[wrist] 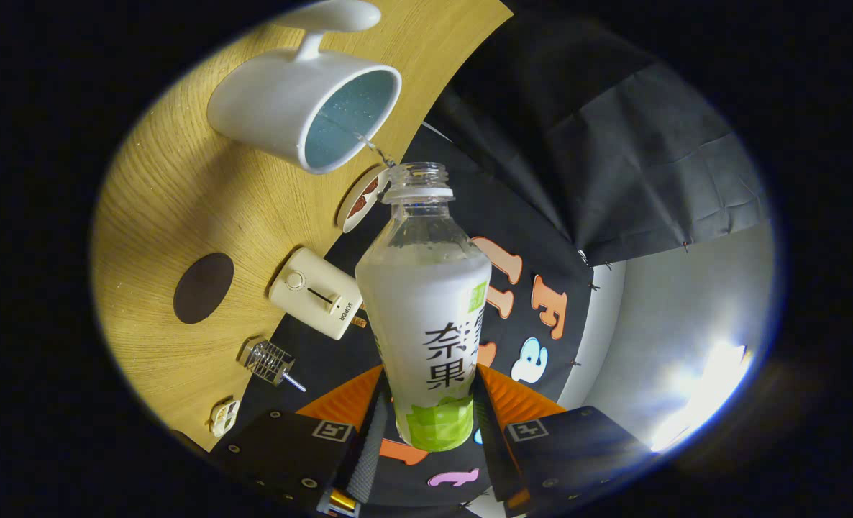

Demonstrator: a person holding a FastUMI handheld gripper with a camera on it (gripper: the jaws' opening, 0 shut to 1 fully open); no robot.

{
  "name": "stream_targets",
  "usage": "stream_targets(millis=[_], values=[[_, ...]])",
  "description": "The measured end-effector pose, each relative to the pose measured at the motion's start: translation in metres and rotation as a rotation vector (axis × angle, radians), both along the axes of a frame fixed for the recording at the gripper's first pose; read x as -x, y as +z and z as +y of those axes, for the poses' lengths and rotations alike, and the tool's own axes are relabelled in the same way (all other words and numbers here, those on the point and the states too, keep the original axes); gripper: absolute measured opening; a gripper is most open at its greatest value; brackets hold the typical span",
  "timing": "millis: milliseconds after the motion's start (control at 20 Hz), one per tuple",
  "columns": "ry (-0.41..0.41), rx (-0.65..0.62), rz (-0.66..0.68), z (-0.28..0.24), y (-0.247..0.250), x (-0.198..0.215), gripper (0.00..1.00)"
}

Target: Take the bottle from table, then pour the juice into the cup, finally place the bottle on the coaster

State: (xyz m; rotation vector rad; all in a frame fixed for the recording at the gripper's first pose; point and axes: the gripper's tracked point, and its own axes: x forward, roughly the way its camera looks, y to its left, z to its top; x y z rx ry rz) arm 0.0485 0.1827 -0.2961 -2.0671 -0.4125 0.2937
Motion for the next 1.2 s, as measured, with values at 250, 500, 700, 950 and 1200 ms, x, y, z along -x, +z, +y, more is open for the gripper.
stream_targets(millis=[250, 500, 700, 950, 1200], values=[[0.015, 0.022, -0.012, 0.0009, 0.0002, -0.0018, 0.63], [0.018, 0.03, -0.02, 0.0008, 0.0013, -0.0025, 0.63], [0.017, 0.028, -0.007, 0.001, 0.0012, -0.002, 0.63], [0.009, 0.009, 0.008, 0.0008, 0.0, -0.0005, 0.63], [-0.02, -0.044, 0.062, -0.002, -0.004, -0.0017, 0.63]])
